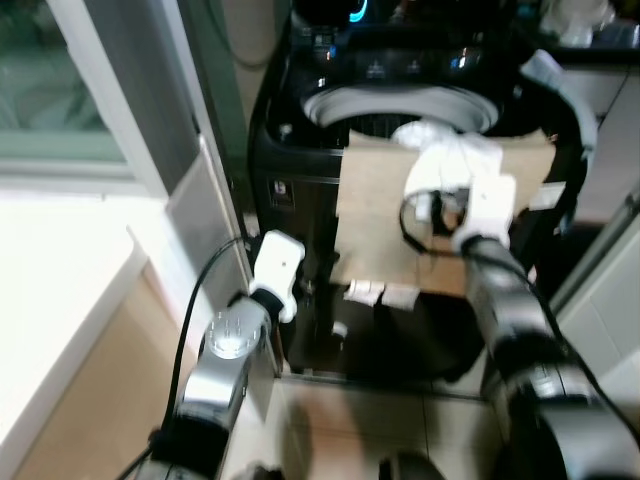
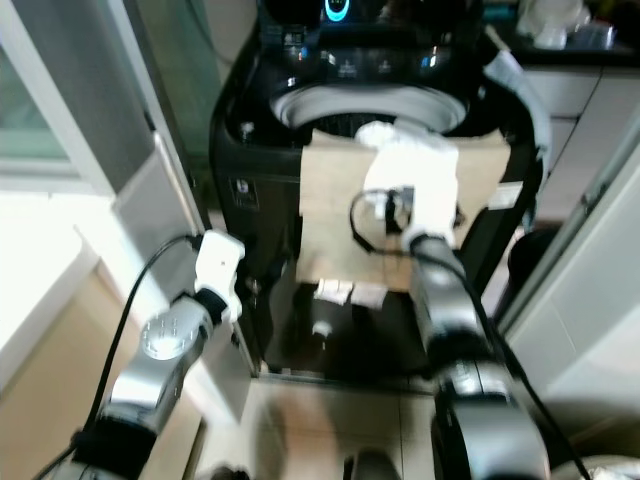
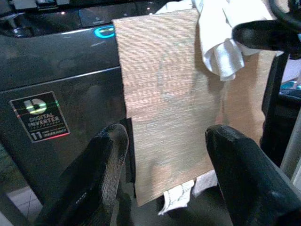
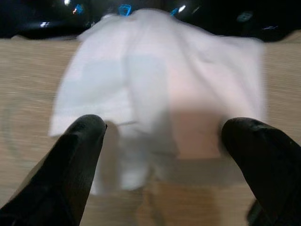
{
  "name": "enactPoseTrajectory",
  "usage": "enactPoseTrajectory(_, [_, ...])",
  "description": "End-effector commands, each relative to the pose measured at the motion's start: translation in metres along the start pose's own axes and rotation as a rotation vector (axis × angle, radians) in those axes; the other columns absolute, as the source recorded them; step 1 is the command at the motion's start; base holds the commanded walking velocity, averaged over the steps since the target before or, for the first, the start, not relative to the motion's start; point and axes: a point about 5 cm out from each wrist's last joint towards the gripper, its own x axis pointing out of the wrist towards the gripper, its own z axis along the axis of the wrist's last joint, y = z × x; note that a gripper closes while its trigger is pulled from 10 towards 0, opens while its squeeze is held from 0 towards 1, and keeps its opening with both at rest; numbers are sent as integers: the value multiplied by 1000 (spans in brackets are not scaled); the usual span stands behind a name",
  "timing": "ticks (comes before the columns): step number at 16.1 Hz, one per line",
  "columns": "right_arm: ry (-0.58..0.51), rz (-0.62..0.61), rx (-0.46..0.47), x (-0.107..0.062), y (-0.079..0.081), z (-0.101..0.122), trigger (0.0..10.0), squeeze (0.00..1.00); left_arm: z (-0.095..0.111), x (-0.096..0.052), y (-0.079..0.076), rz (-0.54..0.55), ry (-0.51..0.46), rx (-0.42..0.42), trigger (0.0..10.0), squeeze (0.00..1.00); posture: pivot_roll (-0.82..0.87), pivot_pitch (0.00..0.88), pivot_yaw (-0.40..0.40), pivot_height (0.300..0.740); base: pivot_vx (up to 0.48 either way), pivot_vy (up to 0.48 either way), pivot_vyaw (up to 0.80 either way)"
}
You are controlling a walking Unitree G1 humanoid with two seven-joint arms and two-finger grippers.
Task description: Clothes washing
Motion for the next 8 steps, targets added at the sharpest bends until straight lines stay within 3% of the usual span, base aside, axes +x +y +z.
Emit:
enactPoseTrajectory(1, [14, 14, 30, 5, 4, 5, 10000, 0, 1, -1, 4, 22, -5, -5, 10000, 0, -131, 0, 30, 714, 0, 0, 0])
enactPoseTrajectory(6, [2, 18, 4, 24, 7, 40, 10000, 0, 1, -4, 7, 52, -8, -5, 10000, 0, -88, 0, -2, 714, 0, 0, 0])
enactPoseTrajectory(8, [-41, 21, -24, 31, 8, 63, 10000, 0, 1, -5, 7, 68, -8, -6, 10000, 0, -78, 0, -11, 714, 0, 0, 0])
